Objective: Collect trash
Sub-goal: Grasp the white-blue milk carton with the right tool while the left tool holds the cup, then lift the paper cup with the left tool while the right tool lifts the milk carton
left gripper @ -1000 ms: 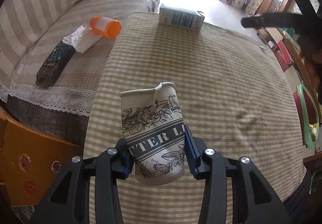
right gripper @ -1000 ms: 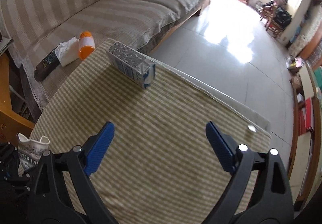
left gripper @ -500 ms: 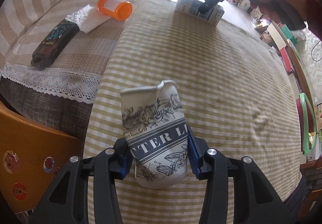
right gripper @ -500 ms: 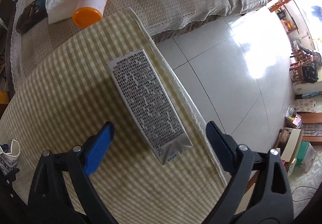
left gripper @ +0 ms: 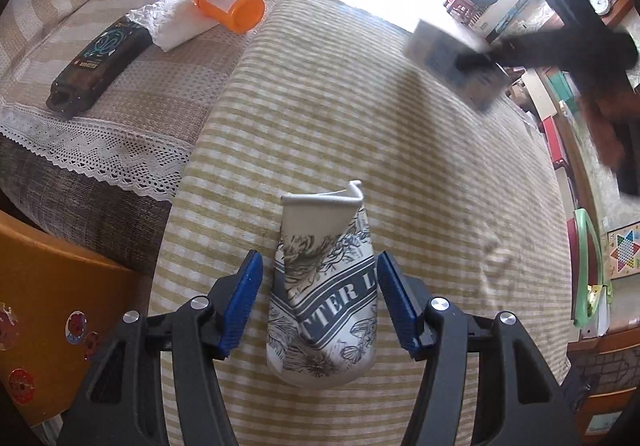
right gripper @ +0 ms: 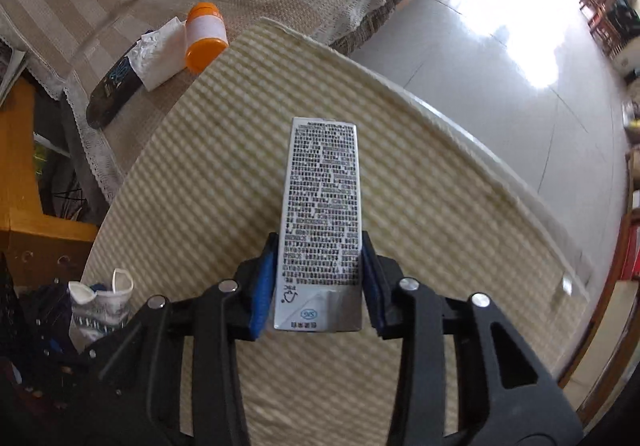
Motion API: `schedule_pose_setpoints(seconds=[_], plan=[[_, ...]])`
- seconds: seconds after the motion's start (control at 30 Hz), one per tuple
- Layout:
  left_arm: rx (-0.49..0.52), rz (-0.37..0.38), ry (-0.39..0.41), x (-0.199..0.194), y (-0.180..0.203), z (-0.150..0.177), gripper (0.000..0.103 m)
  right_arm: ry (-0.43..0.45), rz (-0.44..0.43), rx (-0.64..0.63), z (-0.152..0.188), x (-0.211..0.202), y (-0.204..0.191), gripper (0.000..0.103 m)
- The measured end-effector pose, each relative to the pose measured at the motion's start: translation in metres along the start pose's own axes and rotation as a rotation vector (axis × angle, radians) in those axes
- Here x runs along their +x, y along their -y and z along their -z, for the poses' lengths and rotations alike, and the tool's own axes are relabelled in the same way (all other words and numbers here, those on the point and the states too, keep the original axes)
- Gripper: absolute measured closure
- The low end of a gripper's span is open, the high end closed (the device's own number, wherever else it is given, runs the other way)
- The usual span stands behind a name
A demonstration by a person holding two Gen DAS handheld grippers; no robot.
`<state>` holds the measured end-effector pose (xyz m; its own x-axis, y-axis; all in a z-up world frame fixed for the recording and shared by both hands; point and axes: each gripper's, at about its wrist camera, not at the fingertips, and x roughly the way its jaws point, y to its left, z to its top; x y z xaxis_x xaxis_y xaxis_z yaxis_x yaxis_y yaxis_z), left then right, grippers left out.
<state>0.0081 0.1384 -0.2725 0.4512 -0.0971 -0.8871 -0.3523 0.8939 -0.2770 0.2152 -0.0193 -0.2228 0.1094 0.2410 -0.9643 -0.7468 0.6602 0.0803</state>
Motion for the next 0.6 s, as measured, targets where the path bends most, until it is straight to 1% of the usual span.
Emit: schedule_pose_setpoints(seconds=[0.1, 0.13, 0.17, 0.23, 0.3, 0.33, 0.37, 0.4, 0.5, 0.53, 0.57, 0.6], plan=[[0.030, -0.001, -0.004, 0.001, 0.006, 0.000, 0.046, 0.014, -0.005, 0.104, 0.062, -0.018, 0.001, 0.065], [0.041, -0.004, -0.007, 0.001, 0.010, 0.002, 0.046, 0.016, -0.003, 0.128, 0.076, -0.019, 0.001, 0.065], [0.054, -0.009, -0.010, 0.003, 0.013, 0.003, 0.046, 0.019, 0.002, 0.158, 0.097, -0.023, -0.001, 0.065], [0.074, -0.017, -0.017, 0.005, 0.017, 0.006, 0.047, 0.018, 0.004, 0.220, 0.123, -0.019, 0.001, 0.065], [0.086, -0.025, -0.020, 0.007, 0.021, 0.008, 0.048, 0.016, -0.033, 0.288, 0.151, -0.020, 0.001, 0.066], [0.089, -0.026, -0.019, 0.007, 0.023, 0.008, 0.049, 0.018, -0.050, 0.313, 0.160, -0.019, 0.000, 0.066], [0.091, -0.028, -0.016, 0.007, 0.023, 0.009, 0.055, 0.020, -0.054, 0.331, 0.166, -0.018, 0.002, 0.066], [0.092, -0.031, -0.018, 0.007, 0.024, 0.009, 0.057, 0.028, -0.053, 0.345, 0.172, -0.018, 0.001, 0.066], [0.091, -0.027, -0.012, 0.004, 0.025, 0.005, 0.058, 0.062, -0.046, 0.371, 0.177, -0.020, 0.000, 0.066], [0.095, -0.029, 0.001, 0.002, 0.027, 0.003, 0.058, 0.077, -0.045, 0.373, 0.179, -0.022, 0.001, 0.062], [0.105, -0.036, 0.019, -0.003, 0.031, 0.001, 0.058, 0.088, -0.038, 0.374, 0.177, -0.022, 0.000, 0.055], [0.115, -0.038, 0.035, -0.006, 0.034, -0.003, 0.058, 0.095, -0.026, 0.374, 0.175, -0.022, 0.001, 0.052]])
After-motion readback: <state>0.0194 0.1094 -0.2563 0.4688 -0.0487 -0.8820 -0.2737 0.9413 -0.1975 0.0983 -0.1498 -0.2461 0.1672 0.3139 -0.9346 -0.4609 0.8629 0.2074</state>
